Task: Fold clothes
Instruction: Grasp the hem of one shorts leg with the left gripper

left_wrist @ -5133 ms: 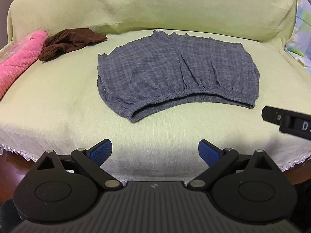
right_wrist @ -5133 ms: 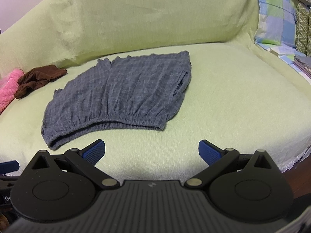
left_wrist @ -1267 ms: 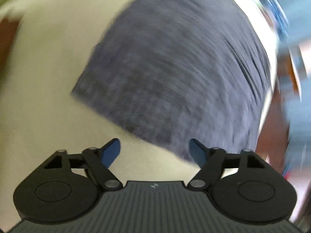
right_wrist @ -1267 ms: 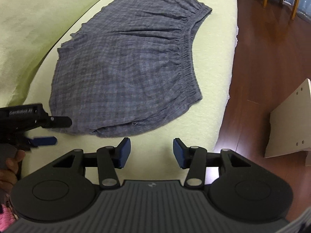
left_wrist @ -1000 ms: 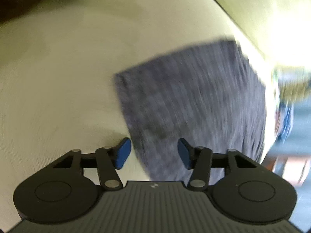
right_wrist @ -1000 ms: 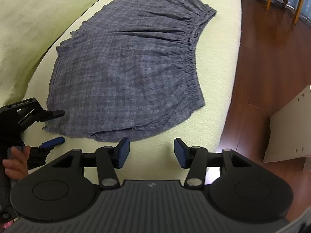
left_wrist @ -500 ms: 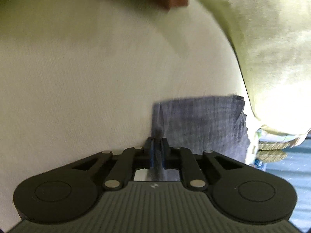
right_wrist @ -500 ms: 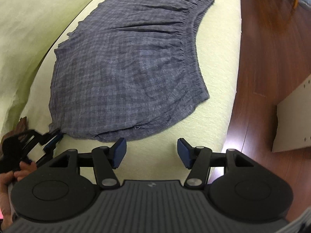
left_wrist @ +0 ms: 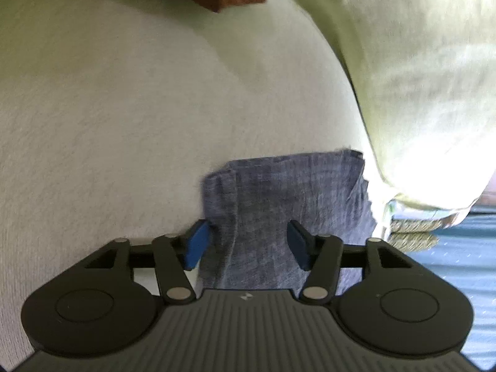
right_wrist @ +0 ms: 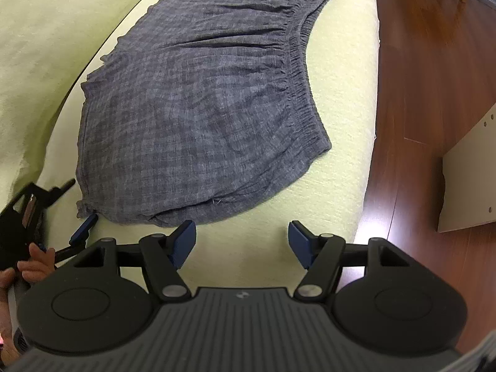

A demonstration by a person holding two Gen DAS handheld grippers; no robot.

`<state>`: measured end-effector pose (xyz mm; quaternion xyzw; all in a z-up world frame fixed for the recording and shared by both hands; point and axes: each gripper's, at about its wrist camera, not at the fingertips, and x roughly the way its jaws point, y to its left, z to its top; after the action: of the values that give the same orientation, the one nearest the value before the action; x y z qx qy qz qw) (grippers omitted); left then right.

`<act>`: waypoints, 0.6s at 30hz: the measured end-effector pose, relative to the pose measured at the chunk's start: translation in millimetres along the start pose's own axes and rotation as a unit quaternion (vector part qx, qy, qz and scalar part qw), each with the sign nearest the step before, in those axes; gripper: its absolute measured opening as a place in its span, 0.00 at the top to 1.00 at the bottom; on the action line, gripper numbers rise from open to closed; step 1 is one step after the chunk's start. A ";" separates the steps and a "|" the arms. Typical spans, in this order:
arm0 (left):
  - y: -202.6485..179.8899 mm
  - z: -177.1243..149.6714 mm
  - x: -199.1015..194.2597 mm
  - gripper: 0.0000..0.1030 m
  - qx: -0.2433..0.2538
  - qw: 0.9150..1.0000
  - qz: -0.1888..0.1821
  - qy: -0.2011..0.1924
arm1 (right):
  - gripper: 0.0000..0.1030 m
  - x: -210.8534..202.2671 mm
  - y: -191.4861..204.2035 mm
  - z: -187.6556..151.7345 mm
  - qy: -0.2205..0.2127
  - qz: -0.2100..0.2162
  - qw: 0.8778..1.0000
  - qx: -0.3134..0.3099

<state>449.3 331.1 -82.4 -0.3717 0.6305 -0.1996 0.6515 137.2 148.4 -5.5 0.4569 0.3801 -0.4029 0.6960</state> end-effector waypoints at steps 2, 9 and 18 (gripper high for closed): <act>-4.7 1.2 -4.2 0.40 0.025 1.000 0.017 0.007 | 0.39 -0.3 1.5 0.3 -0.001 0.003 1.000 -0.001; -9.6 -9.7 1.6 0.40 0.115 0.992 0.041 -0.007 | 0.37 2.4 2.8 1.2 -0.001 0.005 1.000 0.002; -14.2 -9.7 7.4 0.77 0.119 0.993 0.025 -0.006 | 0.37 2.7 -4.4 2.5 -0.016 0.018 0.999 0.021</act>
<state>443.8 314.3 -76.2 -0.2770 0.6070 -0.2548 0.6999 134.7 144.3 -8.6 0.4712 0.3519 -0.4056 0.6997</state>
